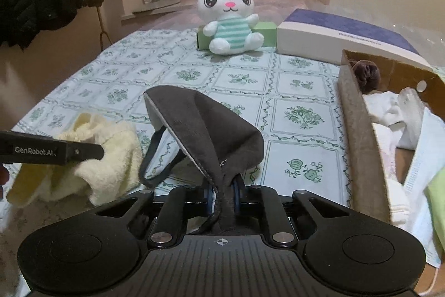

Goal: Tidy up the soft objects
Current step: 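Carry the yellow towel and black mask over the cardboard box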

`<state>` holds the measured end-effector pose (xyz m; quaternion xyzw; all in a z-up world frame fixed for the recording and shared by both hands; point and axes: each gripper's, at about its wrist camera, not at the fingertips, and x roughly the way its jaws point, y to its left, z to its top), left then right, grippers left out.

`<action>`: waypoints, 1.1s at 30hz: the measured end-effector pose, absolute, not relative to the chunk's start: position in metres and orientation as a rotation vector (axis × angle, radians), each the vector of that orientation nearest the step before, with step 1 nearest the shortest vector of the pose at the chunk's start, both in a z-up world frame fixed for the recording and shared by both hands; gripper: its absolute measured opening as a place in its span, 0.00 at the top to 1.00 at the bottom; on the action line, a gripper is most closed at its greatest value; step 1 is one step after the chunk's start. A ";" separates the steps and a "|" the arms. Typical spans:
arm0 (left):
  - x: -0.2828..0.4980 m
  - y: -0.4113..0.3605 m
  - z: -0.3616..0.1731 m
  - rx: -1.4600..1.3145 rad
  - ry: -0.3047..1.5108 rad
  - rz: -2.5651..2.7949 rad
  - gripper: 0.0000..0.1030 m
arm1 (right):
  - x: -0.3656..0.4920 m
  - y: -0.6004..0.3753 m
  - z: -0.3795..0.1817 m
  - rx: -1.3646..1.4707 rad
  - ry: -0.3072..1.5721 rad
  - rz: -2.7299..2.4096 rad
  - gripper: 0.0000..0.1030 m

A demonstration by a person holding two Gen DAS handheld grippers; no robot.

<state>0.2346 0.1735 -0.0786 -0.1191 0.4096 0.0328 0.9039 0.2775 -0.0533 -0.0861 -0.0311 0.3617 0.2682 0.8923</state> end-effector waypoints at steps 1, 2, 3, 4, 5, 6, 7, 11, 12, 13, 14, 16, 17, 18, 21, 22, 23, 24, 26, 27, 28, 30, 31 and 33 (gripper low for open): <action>0.232 0.171 -0.077 -0.245 0.846 0.065 0.71 | 0.275 -0.055 -0.082 -0.061 0.746 0.557 0.86; 0.230 0.169 -0.075 -0.244 0.844 0.062 0.72 | 0.273 -0.058 -0.078 -0.054 0.742 0.558 0.86; 0.227 0.167 -0.072 -0.241 0.841 0.059 0.72 | 0.272 -0.060 -0.075 -0.047 0.740 0.559 0.86; 0.224 0.164 -0.069 -0.239 0.839 0.057 0.73 | 0.269 -0.063 -0.071 -0.036 0.736 0.561 0.86; 0.220 0.161 -0.066 -0.238 0.835 0.054 0.73 | 0.266 -0.066 -0.067 -0.025 0.733 0.562 0.86; 0.217 0.159 -0.063 -0.236 0.831 0.052 0.73 | 0.264 -0.069 -0.063 -0.015 0.731 0.563 0.86; 0.214 0.156 -0.060 -0.235 0.825 0.048 0.73 | 0.261 -0.072 -0.059 -0.005 0.728 0.563 0.86; 0.200 0.143 -0.040 -0.221 0.787 0.024 0.73 | 0.249 -0.089 -0.040 0.038 0.705 0.558 0.86; 0.197 0.140 -0.035 -0.216 0.776 0.016 0.73 | 0.246 -0.094 -0.036 0.050 0.701 0.556 0.86; 0.194 0.136 -0.029 -0.212 0.765 0.009 0.73 | 0.244 -0.099 -0.032 0.062 0.697 0.553 0.86; 0.191 0.133 -0.024 -0.209 0.754 0.002 0.73 | 0.242 -0.104 -0.029 0.071 0.695 0.548 0.86; 0.187 0.125 -0.013 -0.202 0.732 -0.012 0.73 | 0.238 -0.114 -0.021 0.090 0.686 0.533 0.86; 0.185 0.122 -0.008 -0.198 0.721 -0.020 0.73 | 0.237 -0.118 -0.018 0.099 0.683 0.527 0.86; 0.184 0.117 -0.002 -0.194 0.709 -0.028 0.73 | 0.235 -0.124 -0.015 0.109 0.678 0.520 0.86; 0.182 0.104 0.012 -0.182 0.681 -0.054 0.73 | 0.231 -0.139 -0.005 0.137 0.667 0.501 0.86; 0.182 0.100 0.016 -0.178 0.672 -0.063 0.73 | 0.230 -0.144 -0.002 0.144 0.663 0.493 0.86; 0.181 0.096 0.020 -0.174 0.664 -0.073 0.73 | 0.228 -0.149 0.001 0.150 0.657 0.483 0.86; 0.182 0.091 0.023 -0.169 0.657 -0.085 0.73 | 0.227 -0.154 0.003 0.156 0.650 0.475 0.86; 0.183 0.081 0.029 -0.160 0.646 -0.104 0.73 | 0.223 -0.165 0.007 0.166 0.643 0.457 0.86; 0.184 0.077 0.032 -0.155 0.643 -0.114 0.73 | 0.222 -0.169 0.009 0.171 0.640 0.448 0.86; 0.186 0.072 0.034 -0.152 0.640 -0.125 0.73 | 0.221 -0.174 0.010 0.175 0.637 0.439 0.86; 0.190 0.060 0.037 -0.144 0.634 -0.147 0.73 | 0.219 -0.185 0.014 0.184 0.630 0.418 0.86; 0.192 0.054 0.038 -0.140 0.632 -0.160 0.73 | 0.218 -0.191 0.015 0.189 0.627 0.406 0.86; 0.196 0.041 0.041 -0.133 0.629 -0.186 0.73 | 0.218 -0.203 0.018 0.197 0.620 0.385 0.86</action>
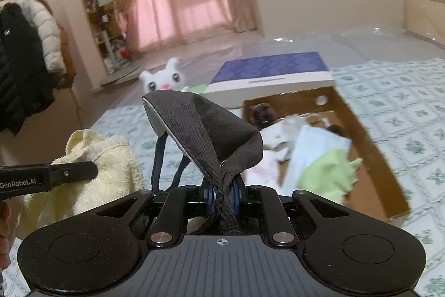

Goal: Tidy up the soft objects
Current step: 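Carry the yellow towel and black mask over the cardboard box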

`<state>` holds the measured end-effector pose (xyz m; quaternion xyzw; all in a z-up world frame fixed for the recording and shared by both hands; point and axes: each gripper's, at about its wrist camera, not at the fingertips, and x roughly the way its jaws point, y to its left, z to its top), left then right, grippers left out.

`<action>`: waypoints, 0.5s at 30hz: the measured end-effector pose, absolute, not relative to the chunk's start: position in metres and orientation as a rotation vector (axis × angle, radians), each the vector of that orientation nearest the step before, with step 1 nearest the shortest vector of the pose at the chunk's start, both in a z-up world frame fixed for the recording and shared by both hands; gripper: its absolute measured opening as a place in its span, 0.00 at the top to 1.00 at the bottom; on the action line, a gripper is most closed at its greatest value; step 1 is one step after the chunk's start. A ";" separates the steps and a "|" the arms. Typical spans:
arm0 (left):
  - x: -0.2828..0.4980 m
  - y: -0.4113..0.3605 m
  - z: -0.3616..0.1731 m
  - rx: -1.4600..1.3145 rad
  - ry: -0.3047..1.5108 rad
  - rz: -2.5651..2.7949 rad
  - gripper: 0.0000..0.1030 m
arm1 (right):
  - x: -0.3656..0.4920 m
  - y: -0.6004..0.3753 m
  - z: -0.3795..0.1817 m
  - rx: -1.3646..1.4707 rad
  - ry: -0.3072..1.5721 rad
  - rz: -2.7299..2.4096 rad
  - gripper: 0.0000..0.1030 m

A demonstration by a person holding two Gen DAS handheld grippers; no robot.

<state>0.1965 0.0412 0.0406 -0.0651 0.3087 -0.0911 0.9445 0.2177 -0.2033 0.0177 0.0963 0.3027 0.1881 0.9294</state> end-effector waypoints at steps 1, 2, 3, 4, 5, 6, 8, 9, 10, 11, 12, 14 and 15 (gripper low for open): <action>0.199 0.035 0.041 -0.128 0.628 -0.199 0.73 | 0.218 -0.209 0.019 0.201 0.617 0.373 0.86; 0.202 0.028 0.042 -0.125 0.627 -0.212 0.73 | 0.218 -0.214 0.020 0.206 0.614 0.361 0.86; 0.205 0.022 0.042 -0.121 0.627 -0.225 0.73 | 0.218 -0.219 0.021 0.209 0.612 0.350 0.86; 0.209 0.015 0.043 -0.118 0.627 -0.237 0.73 | 0.219 -0.224 0.021 0.212 0.611 0.340 0.86; 0.212 0.008 0.043 -0.115 0.628 -0.251 0.73 | 0.219 -0.229 0.022 0.217 0.609 0.328 0.86; 0.215 0.003 0.043 -0.112 0.627 -0.262 0.73 | 0.220 -0.235 0.022 0.223 0.608 0.317 0.86; 0.222 -0.010 0.044 -0.106 0.625 -0.283 0.73 | 0.221 -0.246 0.023 0.230 0.608 0.298 0.86; 0.225 -0.015 0.044 -0.104 0.626 -0.292 0.73 | 0.222 -0.249 0.023 0.230 0.608 0.289 0.86; 0.229 -0.021 0.044 -0.103 0.626 -0.301 0.73 | 0.223 -0.253 0.023 0.230 0.607 0.281 0.86; 0.233 -0.026 0.044 -0.101 0.627 -0.308 0.73 | 0.224 -0.257 0.024 0.232 0.607 0.273 0.86; 0.237 -0.031 0.043 -0.100 0.628 -0.315 0.73 | 0.225 -0.261 0.023 0.235 0.607 0.266 0.86; 0.246 -0.040 0.043 -0.099 0.630 -0.327 0.73 | 0.230 -0.267 0.022 0.244 0.611 0.251 0.86; 0.251 -0.045 0.042 -0.097 0.632 -0.331 0.73 | 0.233 -0.271 0.021 0.246 0.611 0.244 0.86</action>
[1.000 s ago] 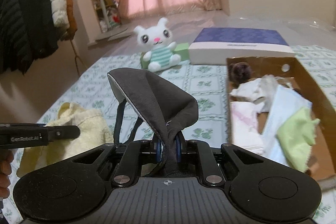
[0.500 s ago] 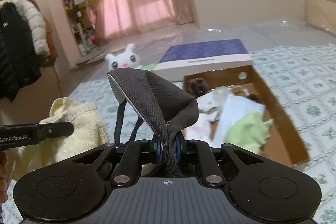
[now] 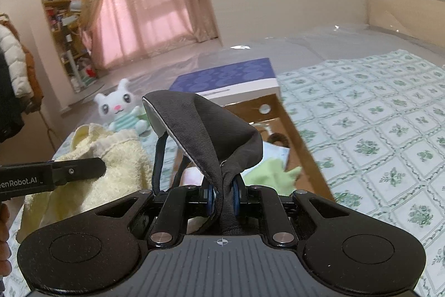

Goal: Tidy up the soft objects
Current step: 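Carry the yellow towel and black mask over the cardboard box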

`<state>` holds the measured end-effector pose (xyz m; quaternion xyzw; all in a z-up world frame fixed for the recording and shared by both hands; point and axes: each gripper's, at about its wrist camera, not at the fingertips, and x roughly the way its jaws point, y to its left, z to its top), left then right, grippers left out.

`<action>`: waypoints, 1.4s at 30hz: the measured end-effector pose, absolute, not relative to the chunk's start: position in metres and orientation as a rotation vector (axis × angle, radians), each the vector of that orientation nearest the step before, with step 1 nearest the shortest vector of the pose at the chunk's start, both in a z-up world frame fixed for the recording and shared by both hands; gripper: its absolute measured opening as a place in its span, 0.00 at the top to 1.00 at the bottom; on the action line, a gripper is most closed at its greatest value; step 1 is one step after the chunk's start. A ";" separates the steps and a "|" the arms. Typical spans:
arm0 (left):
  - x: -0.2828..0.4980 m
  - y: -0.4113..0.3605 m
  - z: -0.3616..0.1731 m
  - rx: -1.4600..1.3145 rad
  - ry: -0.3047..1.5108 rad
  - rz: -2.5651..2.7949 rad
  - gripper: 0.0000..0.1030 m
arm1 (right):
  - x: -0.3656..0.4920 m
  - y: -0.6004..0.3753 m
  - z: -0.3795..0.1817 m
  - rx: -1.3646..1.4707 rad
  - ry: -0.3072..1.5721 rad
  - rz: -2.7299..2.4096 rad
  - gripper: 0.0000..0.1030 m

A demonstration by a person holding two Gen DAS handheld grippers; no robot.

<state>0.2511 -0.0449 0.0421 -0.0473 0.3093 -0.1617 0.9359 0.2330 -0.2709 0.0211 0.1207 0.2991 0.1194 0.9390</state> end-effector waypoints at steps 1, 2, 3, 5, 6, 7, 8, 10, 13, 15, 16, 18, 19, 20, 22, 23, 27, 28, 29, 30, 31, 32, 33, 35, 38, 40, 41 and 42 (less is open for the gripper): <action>0.256 -0.049 0.041 -0.095 0.636 -0.333 0.73 | 0.237 -0.274 0.021 0.249 0.611 0.235 0.86; 0.262 -0.054 0.040 -0.093 0.640 -0.336 0.73 | 0.240 -0.277 0.020 0.250 0.611 0.230 0.86; 0.268 -0.058 0.038 -0.093 0.643 -0.338 0.73 | 0.244 -0.280 0.019 0.253 0.613 0.226 0.86; 0.278 -0.064 0.035 -0.093 0.650 -0.334 0.73 | 0.254 -0.285 0.018 0.257 0.616 0.215 0.86; 0.284 -0.068 0.033 -0.093 0.656 -0.329 0.73 | 0.258 -0.287 0.016 0.258 0.616 0.209 0.86; 0.290 -0.072 0.030 -0.095 0.662 -0.326 0.73 | 0.264 -0.290 0.014 0.258 0.619 0.205 0.86; 0.296 -0.075 0.028 -0.098 0.668 -0.322 0.73 | 0.270 -0.292 0.012 0.258 0.625 0.196 0.86; 0.308 -0.081 0.022 -0.107 0.684 -0.310 0.73 | 0.281 -0.294 0.006 0.258 0.634 0.181 0.86; 0.325 -0.094 0.011 -0.118 0.706 -0.290 0.73 | 0.299 -0.297 -0.005 0.262 0.660 0.163 0.86; 0.337 -0.102 0.003 -0.128 0.723 -0.274 0.73 | 0.312 -0.298 -0.013 0.256 0.682 0.153 0.86; 0.343 -0.107 -0.002 -0.132 0.731 -0.262 0.73 | 0.317 -0.299 -0.017 0.250 0.691 0.152 0.86; 0.351 -0.114 -0.012 -0.136 0.735 -0.240 0.73 | 0.329 -0.298 -0.027 0.227 0.719 0.152 0.86; 0.355 -0.117 -0.017 -0.146 0.743 -0.225 0.73 | 0.333 -0.297 -0.031 0.211 0.728 0.158 0.86; 0.359 -0.119 -0.024 -0.159 0.755 -0.219 0.73 | 0.337 -0.295 -0.036 0.189 0.740 0.169 0.86; 0.364 -0.122 -0.035 -0.177 0.778 -0.201 0.73 | 0.344 -0.291 -0.046 0.142 0.766 0.189 0.86; 0.366 -0.124 -0.040 -0.177 0.788 -0.191 0.73 | 0.347 -0.289 -0.051 0.118 0.777 0.193 0.86; 0.368 -0.130 -0.058 -0.179 0.817 -0.182 0.72 | 0.350 -0.285 -0.063 0.034 0.810 0.200 0.85; 0.368 -0.131 -0.061 -0.174 0.822 -0.183 0.71 | 0.349 -0.285 -0.065 0.025 0.814 0.205 0.79; 0.369 -0.131 -0.064 -0.169 0.827 -0.182 0.70 | 0.349 -0.285 -0.066 0.023 0.820 0.213 0.72; 0.369 -0.131 -0.065 -0.164 0.832 -0.187 0.69 | 0.348 -0.286 -0.067 0.024 0.827 0.222 0.55; 0.368 -0.131 -0.065 -0.162 0.835 -0.196 0.68 | 0.347 -0.287 -0.068 0.023 0.828 0.228 0.41; 0.367 -0.130 -0.064 -0.160 0.834 -0.204 0.67 | 0.343 -0.289 -0.067 0.018 0.816 0.227 0.39; 0.367 -0.129 -0.062 -0.157 0.833 -0.210 0.66 | 0.339 -0.291 -0.065 0.012 0.802 0.228 0.38; 0.363 -0.125 -0.057 -0.144 0.827 -0.234 0.62 | 0.332 -0.294 -0.060 0.013 0.793 0.240 0.38; 0.352 -0.121 -0.047 -0.108 0.808 -0.259 0.51 | 0.319 -0.302 -0.050 0.048 0.779 0.265 0.38; 0.342 -0.117 -0.039 -0.090 0.777 -0.273 0.50 | 0.309 -0.308 -0.045 0.076 0.759 0.277 0.38; 0.336 -0.114 -0.035 -0.087 0.767 -0.285 0.50 | 0.304 -0.311 -0.042 0.094 0.749 0.285 0.38; 0.332 -0.112 -0.032 -0.085 0.760 -0.296 0.50 | 0.298 -0.314 -0.039 0.112 0.738 0.290 0.38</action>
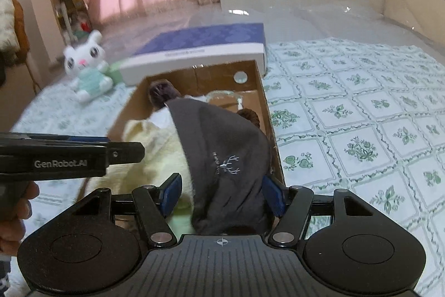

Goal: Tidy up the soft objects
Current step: 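Carry the yellow towel and black mask over the cardboard box, then lower the towel and mask into the box and open both grippers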

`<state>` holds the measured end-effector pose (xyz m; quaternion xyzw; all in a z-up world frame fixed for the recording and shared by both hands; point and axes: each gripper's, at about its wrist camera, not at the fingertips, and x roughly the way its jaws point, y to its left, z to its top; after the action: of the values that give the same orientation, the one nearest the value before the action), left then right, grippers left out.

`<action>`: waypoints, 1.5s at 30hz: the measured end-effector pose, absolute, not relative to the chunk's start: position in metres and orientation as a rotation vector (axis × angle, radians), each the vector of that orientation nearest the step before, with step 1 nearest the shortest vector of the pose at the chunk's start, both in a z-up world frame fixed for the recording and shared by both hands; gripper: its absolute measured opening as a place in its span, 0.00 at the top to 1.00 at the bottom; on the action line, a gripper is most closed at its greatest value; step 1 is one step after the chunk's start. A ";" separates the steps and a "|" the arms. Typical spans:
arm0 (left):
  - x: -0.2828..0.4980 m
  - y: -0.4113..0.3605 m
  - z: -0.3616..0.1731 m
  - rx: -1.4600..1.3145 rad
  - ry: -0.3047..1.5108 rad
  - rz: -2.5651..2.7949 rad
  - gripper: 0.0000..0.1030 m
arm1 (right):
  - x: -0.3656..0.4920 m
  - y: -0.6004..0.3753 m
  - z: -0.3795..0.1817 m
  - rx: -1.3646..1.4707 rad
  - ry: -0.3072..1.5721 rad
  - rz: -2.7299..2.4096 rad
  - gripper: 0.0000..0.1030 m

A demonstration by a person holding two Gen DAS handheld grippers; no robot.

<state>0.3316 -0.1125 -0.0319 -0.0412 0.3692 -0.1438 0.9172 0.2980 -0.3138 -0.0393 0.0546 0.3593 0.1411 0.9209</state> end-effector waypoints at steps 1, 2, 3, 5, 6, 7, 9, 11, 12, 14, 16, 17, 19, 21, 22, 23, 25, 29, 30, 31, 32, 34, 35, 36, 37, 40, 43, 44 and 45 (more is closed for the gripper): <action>0.326 -0.110 -0.029 -0.078 0.749 -0.305 0.54 | 0.293 -0.316 -0.037 0.128 0.725 0.292 0.38; 0.320 -0.109 -0.026 -0.067 0.737 -0.318 0.60 | 0.288 -0.318 -0.035 0.139 0.709 0.293 0.38; 0.316 -0.108 -0.024 -0.057 0.729 -0.329 0.64 | 0.283 -0.320 -0.033 0.145 0.694 0.297 0.39; 0.309 -0.109 -0.022 -0.036 0.717 -0.357 0.79 | 0.275 -0.320 -0.030 0.153 0.670 0.294 0.52; 0.308 -0.111 -0.022 -0.027 0.719 -0.375 0.82 | 0.275 -0.320 -0.031 0.156 0.671 0.293 0.66; 0.307 -0.115 -0.024 -0.016 0.724 -0.390 0.88 | 0.275 -0.320 -0.032 0.160 0.676 0.292 0.77; 0.312 -0.123 -0.032 0.013 0.747 -0.385 0.97 | 0.278 -0.318 -0.035 0.171 0.684 0.281 0.87; 0.318 -0.127 -0.042 0.014 0.773 -0.377 0.99 | 0.284 -0.316 -0.038 0.178 0.693 0.281 0.92; 0.323 -0.128 -0.047 0.007 0.791 -0.371 0.99 | 0.287 -0.314 -0.040 0.181 0.695 0.286 0.94; 0.332 -0.130 -0.056 0.001 0.818 -0.348 1.00 | 0.292 -0.310 -0.046 0.174 0.716 0.290 0.95; 0.339 -0.131 -0.063 0.007 0.829 -0.332 1.00 | 0.301 -0.305 -0.054 0.163 0.748 0.287 0.95; 0.342 -0.132 -0.067 0.011 0.836 -0.322 1.00 | 0.306 -0.302 -0.059 0.157 0.771 0.286 0.95; 0.347 -0.132 -0.069 0.013 0.833 -0.314 1.00 | 0.313 -0.298 -0.067 0.146 0.809 0.282 0.95; 0.349 -0.129 -0.068 0.009 0.834 -0.311 1.00 | 0.312 -0.297 -0.071 0.133 0.811 0.280 0.95; 0.349 -0.126 -0.065 -0.007 0.836 -0.317 1.00 | 0.311 -0.297 -0.070 0.134 0.808 0.276 0.95; 0.347 -0.123 -0.060 -0.029 0.829 -0.327 1.00 | 0.310 -0.298 -0.068 0.142 0.798 0.274 0.95; 0.341 -0.117 -0.048 -0.047 0.794 -0.338 0.98 | 0.306 -0.302 -0.058 0.154 0.752 0.282 0.95; 0.342 -0.110 -0.031 -0.054 0.732 -0.323 0.97 | 0.309 -0.304 -0.039 0.164 0.656 0.285 0.90; 0.346 -0.109 -0.029 -0.056 0.727 -0.319 0.97 | 0.313 -0.303 -0.037 0.175 0.642 0.290 0.86; 0.350 -0.109 -0.030 -0.054 0.729 -0.313 0.97 | 0.317 -0.301 -0.037 0.178 0.636 0.292 0.82; 0.353 -0.110 -0.031 -0.051 0.735 -0.310 0.97 | 0.322 -0.298 -0.037 0.178 0.631 0.293 0.80; 0.360 -0.112 -0.037 -0.049 0.756 -0.299 0.97 | 0.333 -0.292 -0.039 0.187 0.632 0.294 0.72; 0.363 -0.114 -0.041 -0.048 0.771 -0.295 0.97 | 0.338 -0.289 -0.041 0.192 0.637 0.300 0.71; 0.366 -0.114 -0.045 -0.050 0.782 -0.294 0.97 | 0.345 -0.287 -0.045 0.196 0.652 0.308 0.71; 0.368 -0.115 -0.048 -0.050 0.790 -0.289 0.97 | 0.351 -0.285 -0.049 0.197 0.675 0.306 0.71; 0.374 -0.114 -0.058 -0.052 0.812 -0.269 0.97 | 0.368 -0.278 -0.062 0.181 0.751 0.283 0.71; 0.379 -0.112 -0.064 -0.053 0.830 -0.261 0.95 | 0.374 -0.277 -0.073 0.175 0.797 0.277 0.71; 0.380 -0.112 -0.066 -0.049 0.833 -0.258 0.95 | 0.375 -0.277 -0.075 0.176 0.802 0.278 0.71; 0.381 -0.112 -0.066 -0.047 0.835 -0.258 0.95 | 0.375 -0.276 -0.077 0.170 0.808 0.278 0.71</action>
<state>0.3811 -0.1124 -0.0662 -0.0226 0.4042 -0.1252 0.9058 0.3754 -0.2761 -0.0772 0.0824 0.3915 0.1347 0.9065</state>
